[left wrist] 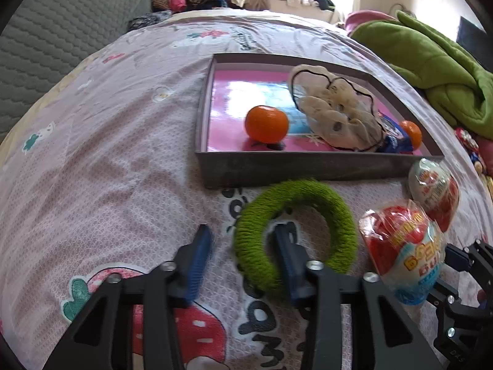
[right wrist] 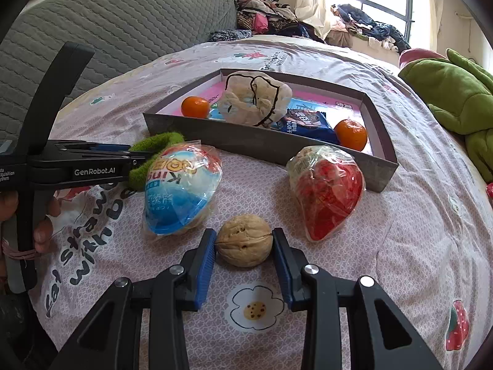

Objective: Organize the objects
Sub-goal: 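Grasp the walnut with the right tool while the left tool grasps the green ring, then lift the walnut with the right tool while the left tool lifts the green ring toward the tray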

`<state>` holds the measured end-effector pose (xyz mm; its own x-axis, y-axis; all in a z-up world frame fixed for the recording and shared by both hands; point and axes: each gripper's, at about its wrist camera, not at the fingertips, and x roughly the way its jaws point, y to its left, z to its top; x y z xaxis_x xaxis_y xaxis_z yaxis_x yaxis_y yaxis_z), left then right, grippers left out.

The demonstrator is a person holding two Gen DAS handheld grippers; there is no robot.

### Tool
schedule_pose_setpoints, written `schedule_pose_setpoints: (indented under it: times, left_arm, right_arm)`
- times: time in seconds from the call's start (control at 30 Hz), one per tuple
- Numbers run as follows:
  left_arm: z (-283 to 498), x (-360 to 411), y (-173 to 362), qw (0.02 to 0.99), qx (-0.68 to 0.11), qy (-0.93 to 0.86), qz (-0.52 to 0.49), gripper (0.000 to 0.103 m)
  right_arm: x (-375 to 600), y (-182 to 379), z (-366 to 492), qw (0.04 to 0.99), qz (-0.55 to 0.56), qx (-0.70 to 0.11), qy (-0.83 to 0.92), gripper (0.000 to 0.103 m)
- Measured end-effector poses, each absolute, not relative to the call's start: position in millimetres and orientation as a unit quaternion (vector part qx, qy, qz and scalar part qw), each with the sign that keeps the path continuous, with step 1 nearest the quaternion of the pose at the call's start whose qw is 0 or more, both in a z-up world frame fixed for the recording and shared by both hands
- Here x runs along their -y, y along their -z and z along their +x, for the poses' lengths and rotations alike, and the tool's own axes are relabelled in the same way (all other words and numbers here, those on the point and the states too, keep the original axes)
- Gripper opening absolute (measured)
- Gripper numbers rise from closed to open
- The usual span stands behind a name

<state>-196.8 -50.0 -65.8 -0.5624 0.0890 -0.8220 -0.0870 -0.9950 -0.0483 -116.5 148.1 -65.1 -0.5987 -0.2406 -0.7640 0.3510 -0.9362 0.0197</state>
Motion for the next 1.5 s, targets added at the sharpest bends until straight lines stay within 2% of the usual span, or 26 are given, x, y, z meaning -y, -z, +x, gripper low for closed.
schedule_pose_setpoints:
  times: [0.1, 0.17, 0.97, 1.5]
  left_arm:
    - [-192, 45, 64, 0.05, -0.014, -0.886, -0.461, 0.017]
    - [-191, 44, 63, 0.052, -0.016, -0.887, -0.459, 0.013]
    - [-160, 46, 29, 0.064, -0.027, -0.908, -0.413, 0.012]
    - [-143, 36, -8, 0.077, -0.032, -0.926, -0.369, 0.012]
  right_arm:
    - [-148, 65, -117, 0.166, 0.417, -0.066, 0.891, 0.037]
    - [-149, 65, -117, 0.167, 0.418, -0.062, 0.891, 0.037]
    - [-156, 46, -111, 0.174, 0.406, -0.047, 0.896, 0.037]
    - [-165, 3, -107, 0.174, 0.356, -0.034, 0.918, 0.037]
